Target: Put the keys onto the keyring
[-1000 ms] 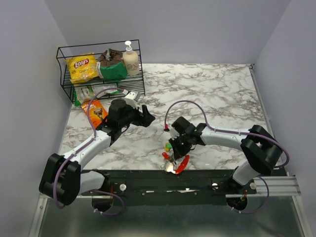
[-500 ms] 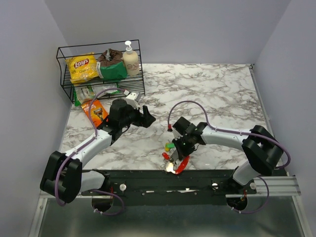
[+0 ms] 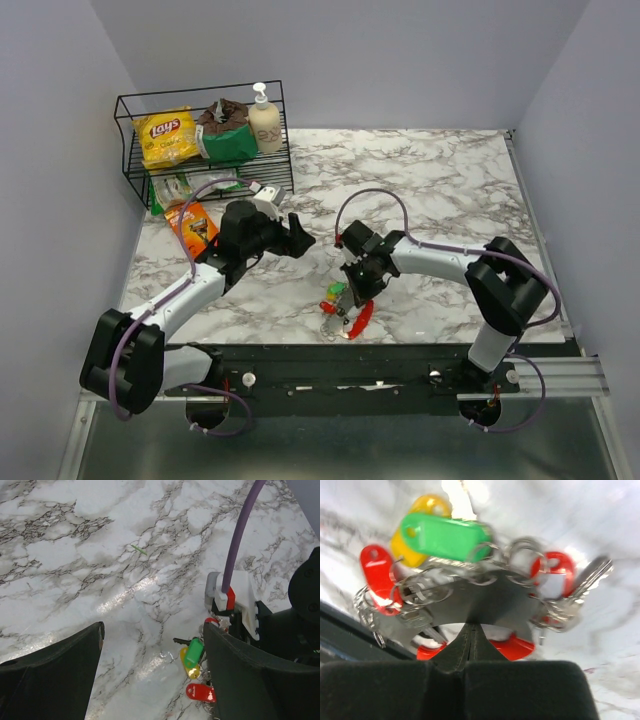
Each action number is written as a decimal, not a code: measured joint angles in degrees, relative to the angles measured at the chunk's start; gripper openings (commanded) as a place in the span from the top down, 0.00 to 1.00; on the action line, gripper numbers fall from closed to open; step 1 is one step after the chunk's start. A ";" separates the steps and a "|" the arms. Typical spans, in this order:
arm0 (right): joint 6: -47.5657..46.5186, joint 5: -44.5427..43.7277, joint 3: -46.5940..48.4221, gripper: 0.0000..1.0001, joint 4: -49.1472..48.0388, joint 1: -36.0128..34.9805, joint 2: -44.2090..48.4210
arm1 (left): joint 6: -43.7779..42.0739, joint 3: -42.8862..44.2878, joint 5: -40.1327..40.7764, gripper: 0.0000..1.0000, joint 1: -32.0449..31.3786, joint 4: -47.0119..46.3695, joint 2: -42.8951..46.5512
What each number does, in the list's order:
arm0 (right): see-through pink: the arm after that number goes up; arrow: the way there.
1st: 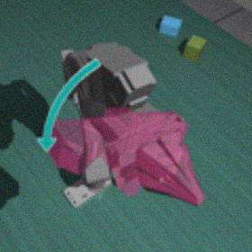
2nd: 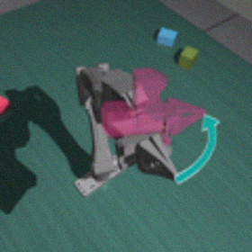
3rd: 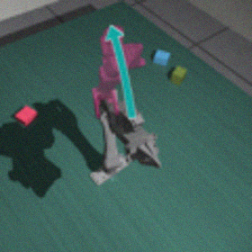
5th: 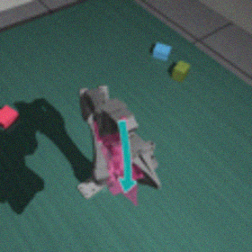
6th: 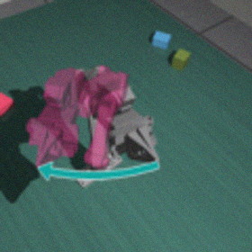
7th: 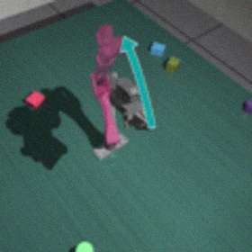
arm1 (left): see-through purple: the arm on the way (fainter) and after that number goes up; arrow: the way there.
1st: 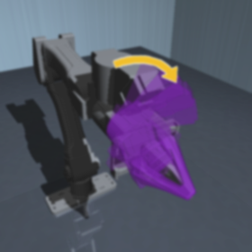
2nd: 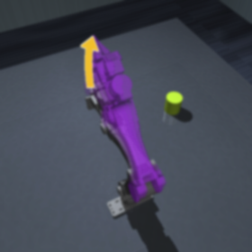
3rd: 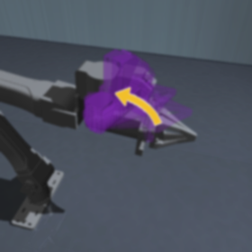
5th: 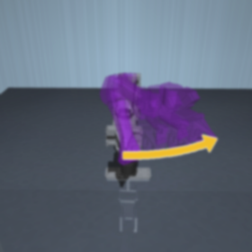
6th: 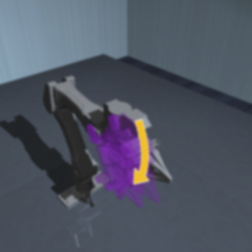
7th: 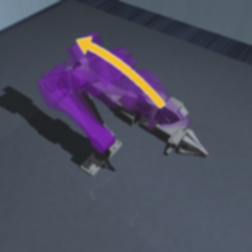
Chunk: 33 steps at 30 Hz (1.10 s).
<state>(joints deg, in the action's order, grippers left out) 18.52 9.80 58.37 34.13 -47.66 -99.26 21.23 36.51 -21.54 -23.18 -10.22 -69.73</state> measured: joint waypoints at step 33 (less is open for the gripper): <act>-6.58 -4.55 8.09 0.18 -14.29 12.63 13.99 | 5.38 -4.17 12.39 0.02 0.20 -3.69 12.70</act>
<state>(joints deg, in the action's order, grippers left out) 11.94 5.26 66.46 19.84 -35.03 -85.27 26.61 32.34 -9.15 -22.98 -13.91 -57.04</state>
